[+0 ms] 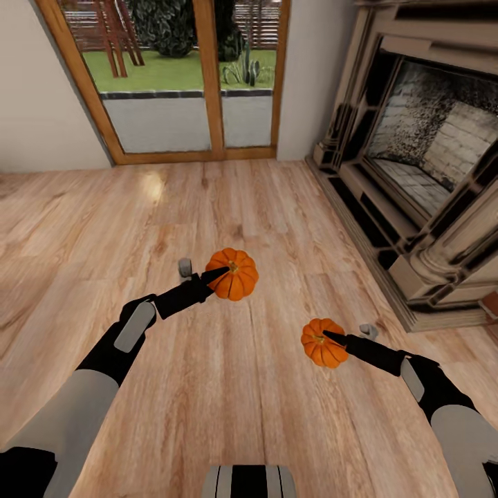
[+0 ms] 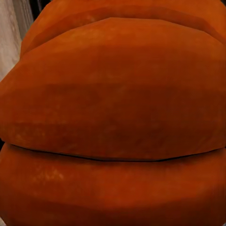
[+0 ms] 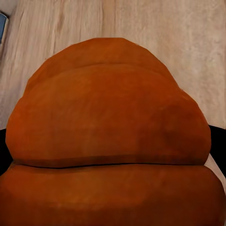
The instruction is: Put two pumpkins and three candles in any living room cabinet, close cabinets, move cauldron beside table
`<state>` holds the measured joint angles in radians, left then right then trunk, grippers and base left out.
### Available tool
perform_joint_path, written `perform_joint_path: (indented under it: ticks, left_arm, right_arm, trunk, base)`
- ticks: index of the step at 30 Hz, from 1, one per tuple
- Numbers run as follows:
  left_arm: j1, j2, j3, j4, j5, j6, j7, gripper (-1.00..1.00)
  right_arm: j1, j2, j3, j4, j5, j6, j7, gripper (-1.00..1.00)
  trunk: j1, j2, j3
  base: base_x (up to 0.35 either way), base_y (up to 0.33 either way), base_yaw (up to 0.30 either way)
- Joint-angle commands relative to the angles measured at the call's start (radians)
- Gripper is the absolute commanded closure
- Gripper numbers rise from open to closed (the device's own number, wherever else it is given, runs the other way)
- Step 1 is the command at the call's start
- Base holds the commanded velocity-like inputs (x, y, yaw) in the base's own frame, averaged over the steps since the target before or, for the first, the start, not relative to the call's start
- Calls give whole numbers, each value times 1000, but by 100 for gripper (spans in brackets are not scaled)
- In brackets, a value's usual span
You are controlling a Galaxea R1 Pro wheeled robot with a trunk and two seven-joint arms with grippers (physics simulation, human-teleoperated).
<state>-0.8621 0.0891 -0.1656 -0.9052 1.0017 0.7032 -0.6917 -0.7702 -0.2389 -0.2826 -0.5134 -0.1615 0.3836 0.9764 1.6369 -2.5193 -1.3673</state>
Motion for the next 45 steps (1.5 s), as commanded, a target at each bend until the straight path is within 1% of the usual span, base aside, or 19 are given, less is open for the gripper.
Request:
perform_joint_path:
  ticks: [1, 12, 24, 31, 42, 45]
  left_arm:
    - [0, 0, 0, 1, -1, -1, 0, 100]
    - [0, 0, 1, 1, -1, -1, 0, 100]
    - [0, 0, 1, 2, -1, -1, 0, 100]
    - [1, 0, 1, 4, -1, -1, 0, 100]
    - [0, -2, 1, 6, 0, -1, 0, 100]
    - [1, -2, 1, 6, 0, -1, 0, 100]
  right_arm:
    - [0, 0, 0, -1, 2, 0, -1, 100]
    - [0, -2, 0, -2, -1, 0, 1, 100]
    - [0, 1, 0, -6, 0, 0, -1, 100]
    - [0, -3, 0, -4, -1, 0, 1, 100]
    - [0, -3, 0, -1, -2, 0, 1, 100]
    - [0, -3, 0, -1, -3, 0, 1, 100]
  trunk:
    - [0, 0, 4]
    - [-5, 3, 52]
    - [-11, 6, 100]
    - [-14, 7, 131]
    - [-19, 10, 180]
    - [-20, 11, 193]
  base:
    - [0, 0, 16]
    - [0, 0, -257]
    - [0, 0, -52]
    - [0, 0, -253]
    - [0, 0, -270]
    - [0, 0, -135]
